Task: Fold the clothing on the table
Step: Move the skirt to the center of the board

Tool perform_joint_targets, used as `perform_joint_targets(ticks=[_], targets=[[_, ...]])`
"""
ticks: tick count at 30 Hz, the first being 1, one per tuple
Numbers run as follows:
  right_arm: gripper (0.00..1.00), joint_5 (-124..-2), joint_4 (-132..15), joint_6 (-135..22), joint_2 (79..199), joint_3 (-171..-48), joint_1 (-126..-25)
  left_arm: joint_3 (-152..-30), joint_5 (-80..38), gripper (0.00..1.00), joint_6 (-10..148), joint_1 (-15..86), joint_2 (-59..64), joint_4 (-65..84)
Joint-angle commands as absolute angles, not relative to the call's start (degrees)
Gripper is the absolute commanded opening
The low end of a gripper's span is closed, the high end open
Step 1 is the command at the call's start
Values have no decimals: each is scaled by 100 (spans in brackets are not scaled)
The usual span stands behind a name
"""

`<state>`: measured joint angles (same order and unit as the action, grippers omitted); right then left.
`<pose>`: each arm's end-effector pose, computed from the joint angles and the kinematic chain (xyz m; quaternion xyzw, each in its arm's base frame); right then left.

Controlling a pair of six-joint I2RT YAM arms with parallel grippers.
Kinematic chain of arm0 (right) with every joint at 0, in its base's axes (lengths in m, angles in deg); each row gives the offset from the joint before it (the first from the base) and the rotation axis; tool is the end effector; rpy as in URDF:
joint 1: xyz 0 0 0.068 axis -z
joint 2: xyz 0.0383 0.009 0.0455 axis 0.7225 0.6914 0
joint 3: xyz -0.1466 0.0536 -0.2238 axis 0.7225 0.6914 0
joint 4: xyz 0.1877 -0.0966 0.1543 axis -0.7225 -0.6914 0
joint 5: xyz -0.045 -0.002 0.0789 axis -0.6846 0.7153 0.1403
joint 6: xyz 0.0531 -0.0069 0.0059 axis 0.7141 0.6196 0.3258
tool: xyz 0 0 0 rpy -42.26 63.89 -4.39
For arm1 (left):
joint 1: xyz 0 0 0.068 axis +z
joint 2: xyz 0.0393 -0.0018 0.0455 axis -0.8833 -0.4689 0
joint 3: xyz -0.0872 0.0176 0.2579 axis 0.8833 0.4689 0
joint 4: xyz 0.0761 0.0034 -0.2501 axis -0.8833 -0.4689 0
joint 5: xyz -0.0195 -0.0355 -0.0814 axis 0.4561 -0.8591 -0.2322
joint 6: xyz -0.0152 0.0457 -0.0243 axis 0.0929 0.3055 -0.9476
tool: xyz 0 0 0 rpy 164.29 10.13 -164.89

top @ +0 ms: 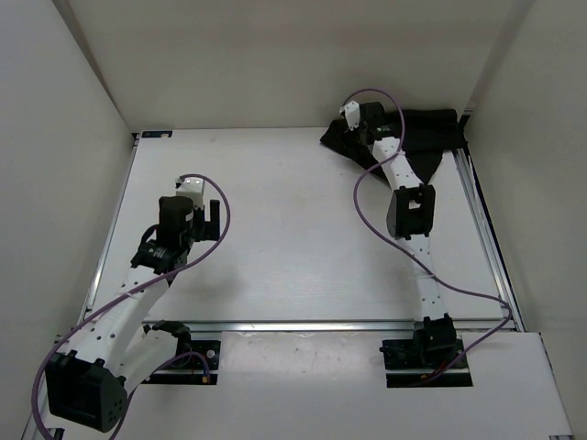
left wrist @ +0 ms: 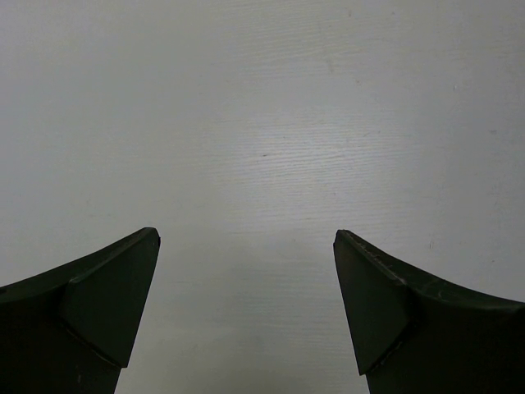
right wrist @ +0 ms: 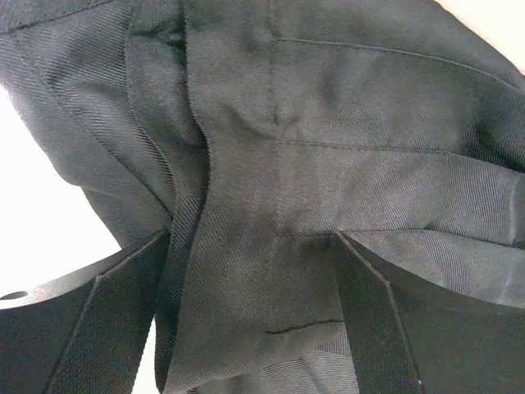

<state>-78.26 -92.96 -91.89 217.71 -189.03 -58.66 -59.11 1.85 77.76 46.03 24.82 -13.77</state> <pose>0.5878 0.1245 0.1747 -0.2909 0.8556 -0.1183 0.4114 0.1979 -0.0473 0.2704 0.0429 0.8737 0.0374 0.4832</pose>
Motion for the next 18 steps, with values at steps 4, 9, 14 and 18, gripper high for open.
perform_joint_targets(ticks=[4, 9, 14, 18], targets=[[83, -7397, -9173, -8819, 21379, -18991, -5706, -5848, 236, 99, 7824, 4639, 2597, -1249], [83, -6490, -9481, -8467, 21141, -19150, -5627, -5857, 306, 99, 7763, 4595, 2589, -1275], [82, -7079, -9068, -8748, 20974, -18517, -5900, -5857, 262, 99, 7754, 4613, 2633, -1240], [75, -7920, -8945, -8924, 21385, -18674, -6005, -5830, 262, 98, 7745, 4648, 2659, -1258]])
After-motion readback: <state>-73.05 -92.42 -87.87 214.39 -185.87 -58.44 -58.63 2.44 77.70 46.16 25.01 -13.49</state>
